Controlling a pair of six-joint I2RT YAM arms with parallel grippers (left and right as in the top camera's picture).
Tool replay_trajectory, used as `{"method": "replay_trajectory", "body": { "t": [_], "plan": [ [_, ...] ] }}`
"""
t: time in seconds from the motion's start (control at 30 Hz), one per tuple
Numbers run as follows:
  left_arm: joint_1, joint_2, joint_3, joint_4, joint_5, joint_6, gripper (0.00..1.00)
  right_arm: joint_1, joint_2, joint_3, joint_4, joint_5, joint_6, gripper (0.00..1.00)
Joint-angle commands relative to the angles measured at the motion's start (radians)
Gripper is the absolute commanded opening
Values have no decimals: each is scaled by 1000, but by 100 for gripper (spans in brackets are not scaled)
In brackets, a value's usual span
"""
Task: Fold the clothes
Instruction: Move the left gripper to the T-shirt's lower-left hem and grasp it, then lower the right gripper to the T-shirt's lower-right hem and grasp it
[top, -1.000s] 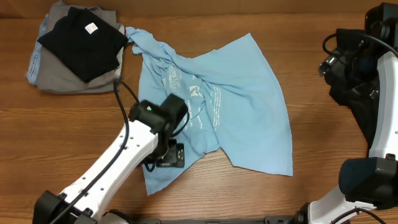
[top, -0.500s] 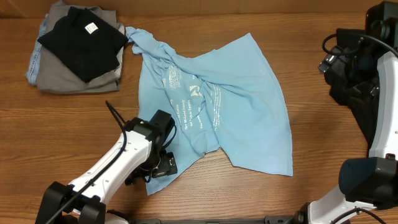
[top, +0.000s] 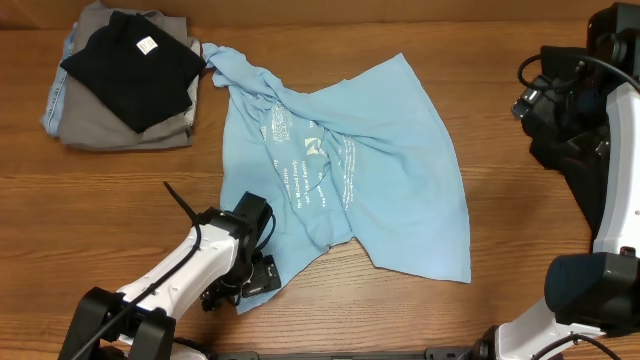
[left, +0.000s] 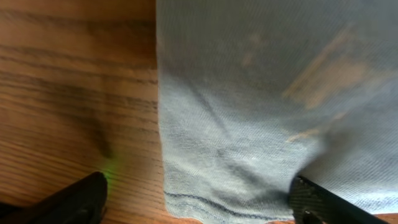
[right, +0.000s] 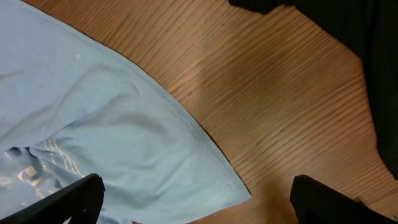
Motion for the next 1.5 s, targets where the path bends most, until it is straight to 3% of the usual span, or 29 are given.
{"method": "replay_trajectory", "body": {
  "t": [0.0, 0.13, 0.23, 0.33, 0.37, 0.4, 0.43, 0.53, 0.57, 0.63, 0.83, 1.2, 1.33, 1.47],
  "plan": [
    [7, -3, -7, 5, 34, -9, 89, -2, -18, -2, -10, 1, 0, 100],
    [6, -3, -7, 10, 34, -10, 68, -2, -18, -2, -20, 0, 19, 100],
    [9, -3, -7, 12, 34, -10, 41, -2, -18, -3, -20, -3, 68, 100],
    [14, -3, -10, 11, 34, -10, 35, -1, -18, -3, -20, -8, 84, 100],
    [14, -3, -11, 11, 35, -10, 35, -1, -18, -3, -20, -8, 84, 100],
    [14, -3, -11, 7, 42, -10, 42, 0, -18, -3, -20, -7, 84, 100],
    [14, -3, -11, 3, 45, -10, 65, 0, -18, -2, -20, -7, 84, 100],
    [14, -3, -11, -8, 45, -18, 86, 0, -18, -3, -20, -6, 83, 100],
    [17, -3, -11, -7, 41, -26, 93, 0, -18, -3, -20, -6, 83, 100],
    [33, -3, -11, -1, 38, -39, 94, 0, -18, -3, -20, -7, 83, 100],
    [119, -3, -11, 21, 38, -34, 94, 0, -18, -3, -15, -13, 83, 100],
    [177, -2, -11, 139, 59, 33, 80, 0, -18, -3, 4, -22, 82, 100],
    [177, -2, -12, 138, 56, 41, 67, 0, -18, -3, 5, -21, 82, 100],
    [177, 1, -18, 139, 49, 51, 39, 0, -18, -3, 0, -23, 84, 100]
  ]
}}
